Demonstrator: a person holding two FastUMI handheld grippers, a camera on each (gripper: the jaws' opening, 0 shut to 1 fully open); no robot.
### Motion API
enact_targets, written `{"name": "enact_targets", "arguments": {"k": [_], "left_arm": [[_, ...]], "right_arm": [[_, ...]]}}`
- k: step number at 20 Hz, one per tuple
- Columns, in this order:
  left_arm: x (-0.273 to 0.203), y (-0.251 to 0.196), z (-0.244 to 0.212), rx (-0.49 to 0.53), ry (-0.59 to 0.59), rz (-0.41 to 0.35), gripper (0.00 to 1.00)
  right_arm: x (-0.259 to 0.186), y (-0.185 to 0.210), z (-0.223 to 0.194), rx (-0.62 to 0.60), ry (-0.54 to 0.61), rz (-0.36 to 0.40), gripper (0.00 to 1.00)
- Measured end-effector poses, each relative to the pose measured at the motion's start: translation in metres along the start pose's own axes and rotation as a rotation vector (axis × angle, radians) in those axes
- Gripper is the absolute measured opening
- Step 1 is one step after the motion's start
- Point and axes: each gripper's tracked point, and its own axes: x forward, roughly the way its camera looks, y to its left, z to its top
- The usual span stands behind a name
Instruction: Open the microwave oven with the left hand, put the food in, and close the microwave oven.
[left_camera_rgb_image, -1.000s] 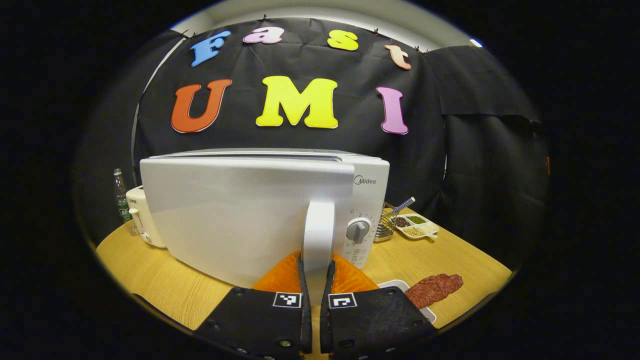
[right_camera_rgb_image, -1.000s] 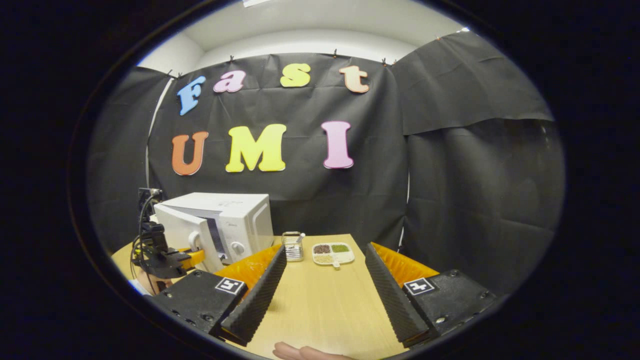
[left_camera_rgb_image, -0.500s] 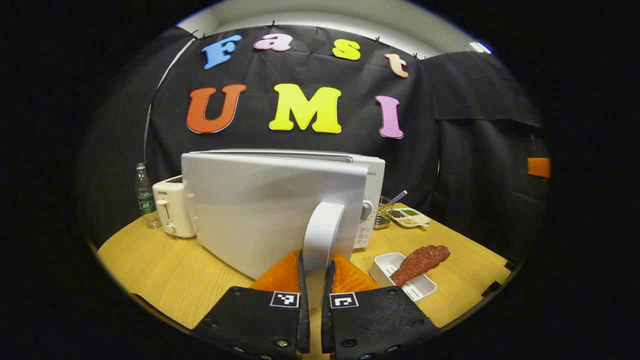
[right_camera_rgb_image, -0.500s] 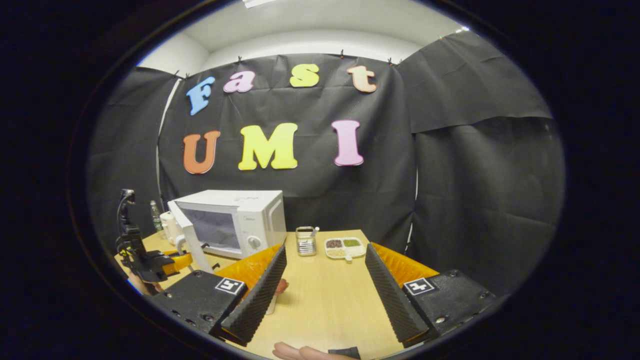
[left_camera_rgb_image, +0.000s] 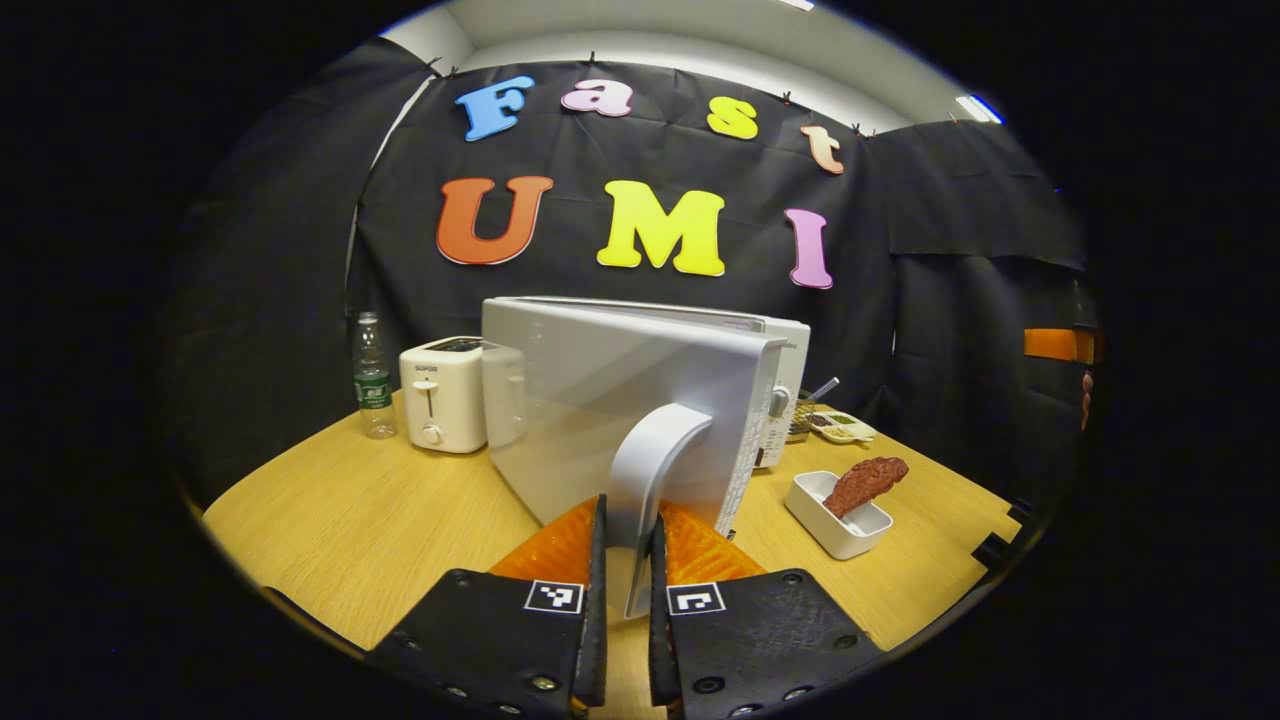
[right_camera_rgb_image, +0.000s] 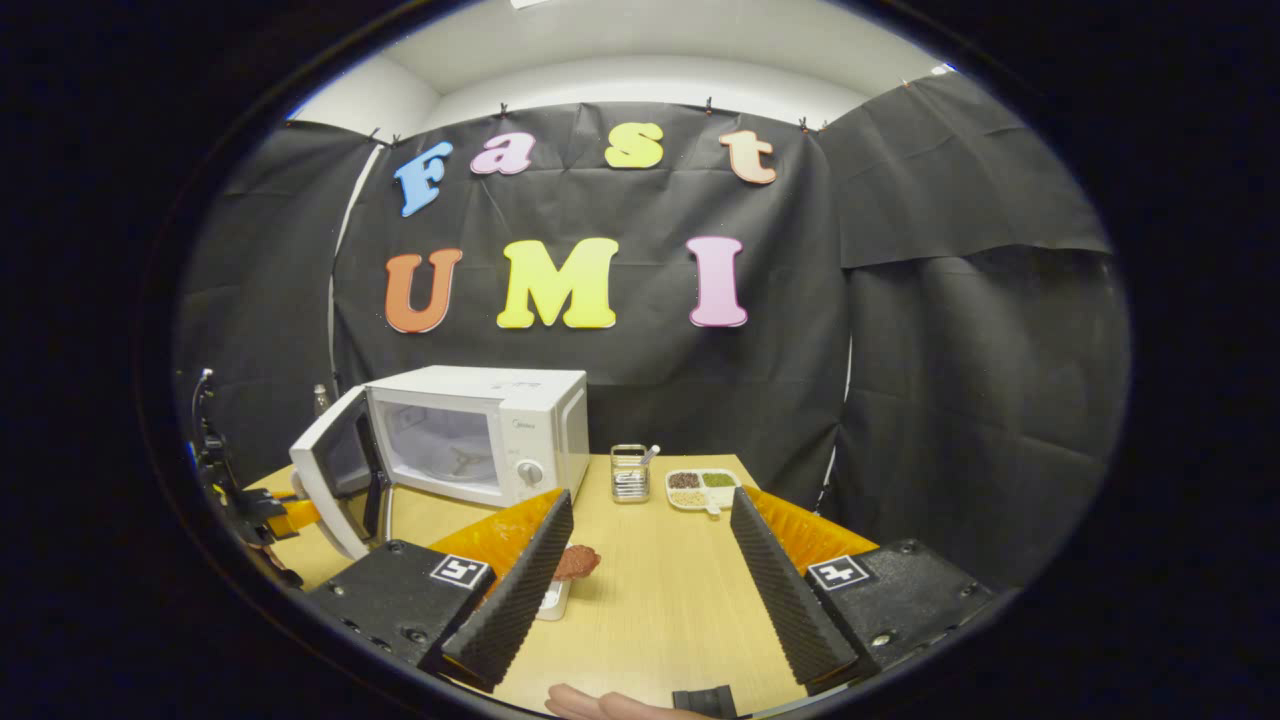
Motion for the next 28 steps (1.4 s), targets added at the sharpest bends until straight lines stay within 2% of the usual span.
{"name": "enact_targets", "arguments": {"k": [1,3,4,5,6,7,8,9,10,11,12,13,16,17,18,19,21,22,26,28], "left_arm": [[-0.006,0.015,-0.003,-0.021,0.010,0.019,0.26],[-0.031,0.049,-0.008,-0.049,0.014,0.083,0.30],[-0.046,0.064,-0.008,-0.054,0.008,0.114,0.45],[-0.060,0.080,-0.008,-0.047,0.004,0.155,0.79],[-0.071,0.094,-0.006,-0.040,-0.003,0.198,0.83],[-0.081,0.104,-0.001,-0.039,-0.015,0.220,0.70],[-0.089,0.105,0.003,-0.038,-0.024,0.222,0.86],[-0.096,0.106,0.007,-0.033,-0.032,0.224,0.77],[-0.102,0.108,0.012,-0.022,-0.045,0.231,0.90],[-0.106,0.112,0.017,-0.014,-0.054,0.243,0.92],[-0.110,0.114,0.022,-0.012,-0.063,0.251,0.92],[-0.112,0.113,0.027,-0.013,-0.068,0.253,0.92],[-0.122,0.113,0.046,-0.012,-0.101,0.274,0.92],[-0.125,0.113,0.050,0.008,-0.110,0.280,0.92],[-0.127,0.113,0.057,0.021,-0.122,0.291,0.92],[-0.128,0.114,0.062,0.024,-0.129,0.302,0.92],[-0.127,0.105,0.072,0.007,-0.132,0.292,0.92],[-0.126,0.099,0.077,-0.004,-0.134,0.284,0.92],[-0.116,0.083,0.104,-0.010,-0.217,0.273,0.92],[-0.109,0.071,0.112,-0.008,-0.231,0.256,0.92]], "right_arm": [[-0.001,0.001,0.000,-0.003,0.000,0.001,1.00],[-0.002,0.004,0.000,-0.006,0.001,0.006,1.00],[-0.001,0.004,-0.001,-0.008,0.003,0.009,1.00],[0.001,0.006,-0.002,-0.011,0.008,0.014,1.00],[0.003,0.008,-0.004,-0.015,0.014,0.019,1.00],[0.008,0.010,-0.006,-0.020,0.023,0.024,1.00],[0.013,0.011,-0.008,-0.025,0.032,0.028,1.00],[0.020,0.012,-0.010,-0.029,0.045,0.032,1.00],[0.028,0.012,-0.014,-0.032,0.059,0.037,1.00],[0.036,0.012,-0.017,-0.030,0.076,0.042,0.96],[0.045,0.011,-0.022,-0.025,0.095,0.049,1.00],[0.054,0.012,-0.026,-0.018,0.117,0.058,0.96],[0.082,0.019,-0.041,-0.019,0.188,0.117,0.95],[0.091,0.020,-0.047,-0.030,0.220,0.139,1.00],[0.100,0.022,-0.054,-0.039,0.250,0.159,0.96],[0.108,0.024,-0.060,-0.048,0.286,0.182,0.96],[0.123,0.030,-0.078,-0.051,0.363,0.233,0.96],[0.127,0.037,-0.086,-0.046,0.401,0.267,1.00],[0.148,0.053,-0.122,0.048,0.567,0.383,0.98],[0.154,0.057,-0.135,0.127,0.639,0.433,0.92]]}}
